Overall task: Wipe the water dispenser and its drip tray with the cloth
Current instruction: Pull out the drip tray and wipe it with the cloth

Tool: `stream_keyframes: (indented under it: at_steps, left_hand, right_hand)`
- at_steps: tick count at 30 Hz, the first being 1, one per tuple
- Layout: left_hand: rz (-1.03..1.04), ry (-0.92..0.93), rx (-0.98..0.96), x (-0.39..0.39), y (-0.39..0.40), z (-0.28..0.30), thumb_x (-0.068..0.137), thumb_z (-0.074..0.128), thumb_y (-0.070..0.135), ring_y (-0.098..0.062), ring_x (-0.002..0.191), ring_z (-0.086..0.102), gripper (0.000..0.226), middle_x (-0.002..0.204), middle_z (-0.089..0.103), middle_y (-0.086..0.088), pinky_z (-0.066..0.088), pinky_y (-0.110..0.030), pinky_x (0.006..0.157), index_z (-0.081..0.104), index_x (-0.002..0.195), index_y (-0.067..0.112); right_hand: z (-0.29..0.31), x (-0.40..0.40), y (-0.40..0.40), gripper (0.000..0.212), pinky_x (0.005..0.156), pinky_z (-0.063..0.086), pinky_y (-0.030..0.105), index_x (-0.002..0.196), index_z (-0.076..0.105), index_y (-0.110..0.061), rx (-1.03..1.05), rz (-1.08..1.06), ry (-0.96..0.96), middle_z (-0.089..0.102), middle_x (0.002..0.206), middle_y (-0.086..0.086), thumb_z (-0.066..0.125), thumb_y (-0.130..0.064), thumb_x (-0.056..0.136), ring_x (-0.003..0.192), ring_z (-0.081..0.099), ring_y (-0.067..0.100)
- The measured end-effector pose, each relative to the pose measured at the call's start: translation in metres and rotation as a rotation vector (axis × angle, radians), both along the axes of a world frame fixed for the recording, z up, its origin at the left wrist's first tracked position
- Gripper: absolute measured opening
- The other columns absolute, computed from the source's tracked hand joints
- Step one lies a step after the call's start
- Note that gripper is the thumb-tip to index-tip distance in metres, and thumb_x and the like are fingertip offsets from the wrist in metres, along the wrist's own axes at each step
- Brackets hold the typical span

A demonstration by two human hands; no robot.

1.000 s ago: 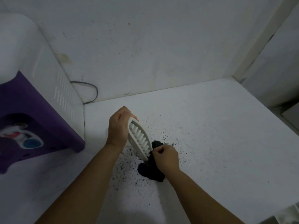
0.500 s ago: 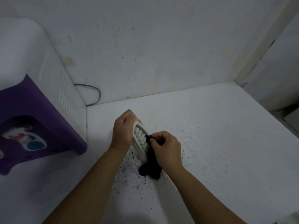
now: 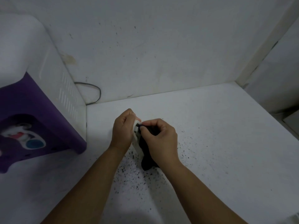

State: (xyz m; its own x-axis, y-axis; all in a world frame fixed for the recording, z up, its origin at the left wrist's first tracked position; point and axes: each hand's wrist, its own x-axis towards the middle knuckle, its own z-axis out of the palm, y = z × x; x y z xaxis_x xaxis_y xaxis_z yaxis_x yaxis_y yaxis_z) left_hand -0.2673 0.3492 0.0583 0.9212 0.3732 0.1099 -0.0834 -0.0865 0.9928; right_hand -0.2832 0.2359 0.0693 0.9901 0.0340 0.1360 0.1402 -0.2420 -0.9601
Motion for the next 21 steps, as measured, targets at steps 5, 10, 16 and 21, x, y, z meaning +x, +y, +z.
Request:
stream_keyframes:
  at_steps: [5,10,16,21]
  left_hand:
    - [-0.013,-0.025,-0.010,0.000,-0.001,0.000,0.091,0.039,-0.006,-0.022,0.062,0.037,0.028,0.065,0.038,-0.034,0.036,-0.020,0.052,0.039,0.065,-0.016]
    - [-0.008,-0.026,0.003,0.000,0.000,0.001,0.092,0.039,-0.006,-0.021,0.060,0.038,0.029,0.066,0.040,-0.034,0.036,-0.018,0.051,0.041,0.066,-0.017]
    - [0.010,-0.012,0.021,0.002,0.003,0.001,0.091,0.039,-0.006,-0.019,0.061,0.037,0.028,0.068,0.040,-0.033,0.035,-0.017,0.052,0.043,0.066,-0.018]
    - [0.021,0.011,0.032,0.002,0.006,-0.001,0.089,0.040,-0.008,-0.014,0.056,0.037,0.025,0.065,0.038,-0.021,0.033,-0.017,0.048,0.042,0.066,-0.017]
  right_hand:
    - [-0.019,-0.003,-0.007,0.010,0.068,0.046,0.005,0.087,0.070,-0.024,-0.053,-0.051,0.043,0.066,0.080,-0.020,0.070,-0.014,0.082,0.077,0.063,-0.005]
    - [-0.019,-0.004,-0.005,0.011,0.065,0.044,0.001,0.084,0.070,-0.025,-0.061,-0.039,0.030,0.067,0.079,-0.020,0.068,-0.015,0.083,0.076,0.062,-0.009]
    - [-0.018,0.000,-0.005,0.010,0.068,0.045,0.004,0.088,0.069,-0.022,-0.049,0.013,0.004,0.066,0.082,-0.019,0.066,-0.012,0.085,0.078,0.062,-0.007]
    - [-0.012,0.000,0.004,0.010,0.068,0.044,0.002,0.086,0.070,-0.023,-0.051,0.024,-0.065,0.066,0.081,-0.020,0.067,-0.014,0.085,0.079,0.062,-0.008]
